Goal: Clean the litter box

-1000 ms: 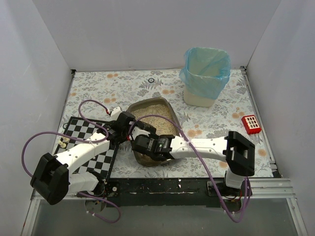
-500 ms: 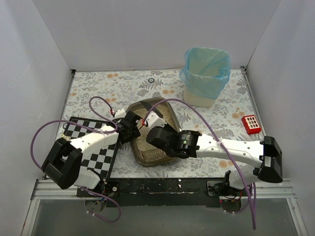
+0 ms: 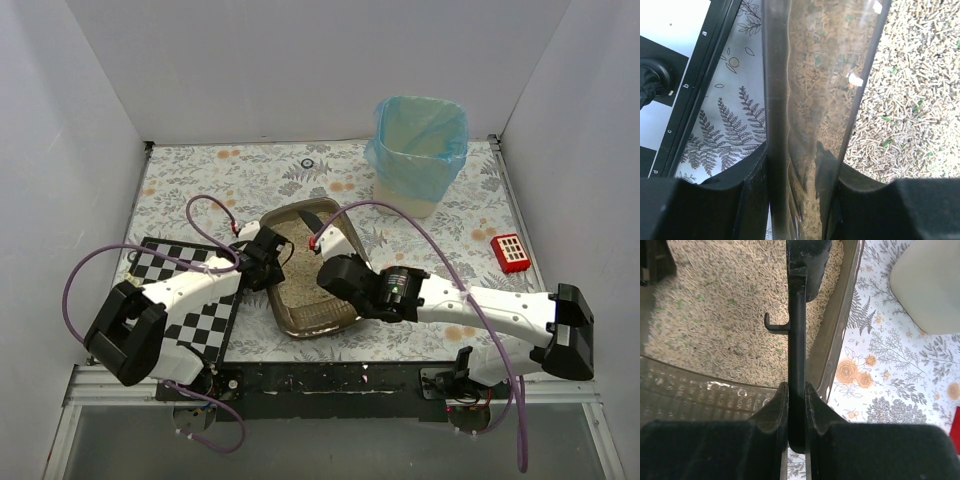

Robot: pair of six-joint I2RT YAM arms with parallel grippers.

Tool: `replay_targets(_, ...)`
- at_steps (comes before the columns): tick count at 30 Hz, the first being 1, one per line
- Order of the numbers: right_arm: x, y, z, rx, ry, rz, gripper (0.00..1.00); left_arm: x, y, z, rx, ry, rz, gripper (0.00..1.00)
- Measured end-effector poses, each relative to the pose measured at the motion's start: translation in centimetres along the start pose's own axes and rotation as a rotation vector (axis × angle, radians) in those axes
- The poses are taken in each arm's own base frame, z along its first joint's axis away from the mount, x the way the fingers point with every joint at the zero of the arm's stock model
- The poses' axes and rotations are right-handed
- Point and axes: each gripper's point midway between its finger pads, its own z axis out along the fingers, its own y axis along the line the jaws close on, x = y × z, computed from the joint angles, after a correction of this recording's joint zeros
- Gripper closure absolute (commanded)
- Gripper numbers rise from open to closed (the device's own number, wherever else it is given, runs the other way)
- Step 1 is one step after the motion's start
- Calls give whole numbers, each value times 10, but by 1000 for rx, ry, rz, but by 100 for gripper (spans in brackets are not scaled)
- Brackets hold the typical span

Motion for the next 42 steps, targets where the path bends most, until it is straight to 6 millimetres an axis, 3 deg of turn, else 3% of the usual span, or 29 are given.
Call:
replay_targets(6, -13, -2, -16, -54, -64, 96, 99, 7, -4, -7, 134, -20, 10, 100)
replay_targets(13, -10, 2, -20, -106, -58, 139, 99, 12, 4, -20, 208, -53, 24, 100)
replay_targets(19, 7, 28, -27, -260, 31, 108, 99, 8, 4, -24, 228, -76, 66, 100)
replay_targets(27, 52, 55, -47, -462, 255, -29, 99, 4, -2, -12, 202, -70, 173, 100)
replay_targets(35, 58, 52, -65, -572, 272, -72, 99, 1, -26, -4, 271, -45, 371, 100)
replay_targets(40, 76, 47, -66, -559, 369, -100, 99, 1, -36, -7, 341, -55, 471, 79)
replay_targets(42, 77, 42, -62, -521, 396, -80, 99, 0, -40, -8, 363, -64, 501, 59)
